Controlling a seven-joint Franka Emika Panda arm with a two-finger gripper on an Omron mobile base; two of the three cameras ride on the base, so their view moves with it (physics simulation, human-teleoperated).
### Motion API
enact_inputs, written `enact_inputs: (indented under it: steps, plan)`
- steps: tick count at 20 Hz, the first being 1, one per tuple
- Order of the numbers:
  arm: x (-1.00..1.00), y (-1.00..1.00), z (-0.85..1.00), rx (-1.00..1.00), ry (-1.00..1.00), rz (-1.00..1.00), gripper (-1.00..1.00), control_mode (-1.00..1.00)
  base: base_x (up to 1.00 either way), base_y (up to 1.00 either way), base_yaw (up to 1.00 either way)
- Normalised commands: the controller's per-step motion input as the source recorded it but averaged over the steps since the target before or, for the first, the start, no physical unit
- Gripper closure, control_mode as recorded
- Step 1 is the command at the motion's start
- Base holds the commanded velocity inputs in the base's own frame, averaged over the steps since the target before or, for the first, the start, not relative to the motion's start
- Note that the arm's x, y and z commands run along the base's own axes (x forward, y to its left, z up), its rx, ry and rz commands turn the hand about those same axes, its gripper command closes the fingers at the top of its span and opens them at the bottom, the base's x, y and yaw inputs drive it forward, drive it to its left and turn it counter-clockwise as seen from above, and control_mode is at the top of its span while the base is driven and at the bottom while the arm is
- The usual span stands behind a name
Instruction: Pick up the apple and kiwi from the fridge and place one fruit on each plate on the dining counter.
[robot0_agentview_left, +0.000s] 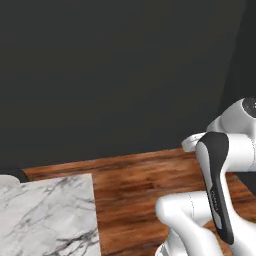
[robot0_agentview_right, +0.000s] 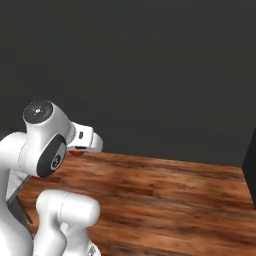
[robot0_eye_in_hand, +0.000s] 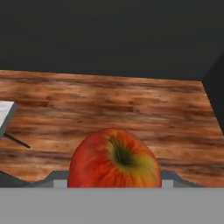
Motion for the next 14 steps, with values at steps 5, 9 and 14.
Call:
enact_inputs:
  steps: [5, 9, 14]
  plan:
    - [0.0, 0.0, 0.0, 0.0, 0.0, 0.0, 1.0, 1.0, 0.07, -0.39, 0.5]
    - [0.0, 0.0, 0.0, 0.0, 0.0, 0.0, 1.0, 1.0, 0.04, -0.18, 0.56]
    - [0.0, 0.0, 0.0, 0.0, 0.0, 0.0, 1.0, 1.0, 0.14, -0.07, 0.57]
